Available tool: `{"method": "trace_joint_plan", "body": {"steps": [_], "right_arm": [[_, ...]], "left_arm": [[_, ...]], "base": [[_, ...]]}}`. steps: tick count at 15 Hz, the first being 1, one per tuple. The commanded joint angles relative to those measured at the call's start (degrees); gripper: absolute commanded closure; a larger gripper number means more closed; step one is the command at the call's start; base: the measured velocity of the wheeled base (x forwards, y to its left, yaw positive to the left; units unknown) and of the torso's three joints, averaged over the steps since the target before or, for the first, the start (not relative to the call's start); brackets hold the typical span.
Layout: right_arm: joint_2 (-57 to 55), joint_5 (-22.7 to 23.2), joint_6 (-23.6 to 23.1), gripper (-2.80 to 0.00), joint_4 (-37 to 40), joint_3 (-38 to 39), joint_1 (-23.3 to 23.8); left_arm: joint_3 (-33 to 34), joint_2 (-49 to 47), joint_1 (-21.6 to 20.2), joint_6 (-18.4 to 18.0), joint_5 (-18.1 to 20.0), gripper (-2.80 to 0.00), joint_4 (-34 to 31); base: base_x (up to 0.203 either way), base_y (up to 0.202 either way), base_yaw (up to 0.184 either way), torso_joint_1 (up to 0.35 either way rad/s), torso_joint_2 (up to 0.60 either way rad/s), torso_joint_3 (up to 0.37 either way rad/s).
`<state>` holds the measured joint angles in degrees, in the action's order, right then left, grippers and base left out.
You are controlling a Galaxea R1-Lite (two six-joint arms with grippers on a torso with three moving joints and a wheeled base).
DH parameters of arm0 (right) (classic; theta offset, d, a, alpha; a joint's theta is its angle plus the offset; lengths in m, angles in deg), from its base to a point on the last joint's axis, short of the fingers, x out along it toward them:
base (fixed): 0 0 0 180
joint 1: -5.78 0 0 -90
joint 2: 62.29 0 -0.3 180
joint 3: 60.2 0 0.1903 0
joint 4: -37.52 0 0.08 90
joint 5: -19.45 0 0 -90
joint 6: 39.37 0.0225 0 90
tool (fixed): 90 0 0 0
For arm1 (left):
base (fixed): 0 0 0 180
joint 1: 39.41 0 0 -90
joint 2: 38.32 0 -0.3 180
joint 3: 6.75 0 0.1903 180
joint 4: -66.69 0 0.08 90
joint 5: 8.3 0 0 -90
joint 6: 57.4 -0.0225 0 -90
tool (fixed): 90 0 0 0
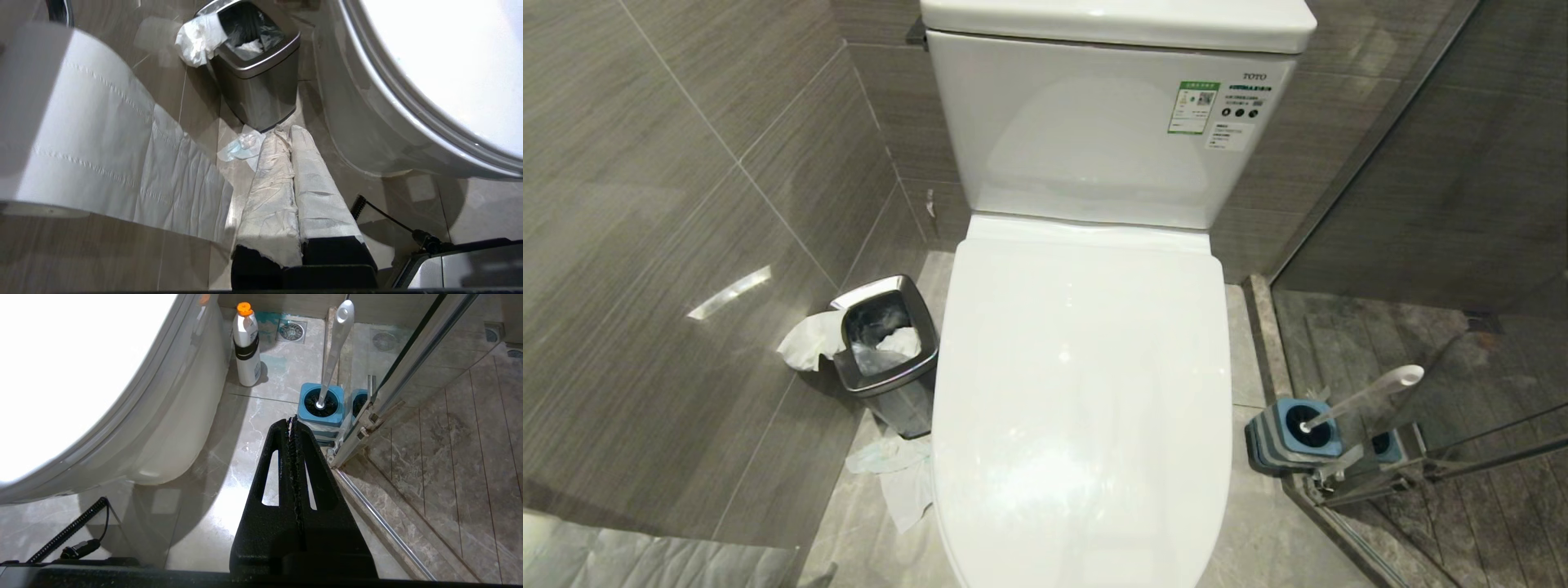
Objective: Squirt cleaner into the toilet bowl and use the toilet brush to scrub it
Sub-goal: Use the left hand to lift the toilet lid slightly
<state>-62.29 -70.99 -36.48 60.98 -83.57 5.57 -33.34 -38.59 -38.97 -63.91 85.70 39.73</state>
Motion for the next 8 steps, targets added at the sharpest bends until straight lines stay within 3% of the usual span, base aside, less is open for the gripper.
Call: {"method": "trace_joint_plan", "body": {"steps": [1, 4, 8], "right_arm": [[-0.1, 0.0, 0.0, 0.00, 0.0, 0.0, -0.1], [-0.1, 0.0, 0.0, 0.00, 0.0, 0.0, -0.1], [-0.1, 0.0, 0.0, 0.00, 0.0, 0.0, 0.0]], "left_arm": [[-3.2, -0.3, 0.0, -0.9, 1.4, 0.00, -1.9], [-9.6, -2.2, 0.0, -2.1, 4.3, 0.00, -5.9], [-17.9, -11.4, 0.0, -2.5, 4.7, 0.00, -6.4]], "base": [[0.000, 0.000, 0.000, 0.000, 0.00, 0.000], [0.000, 0.000, 0.000, 0.000, 0.00, 0.000], [0.000, 0.000, 0.000, 0.000, 0.00, 0.000]]}}
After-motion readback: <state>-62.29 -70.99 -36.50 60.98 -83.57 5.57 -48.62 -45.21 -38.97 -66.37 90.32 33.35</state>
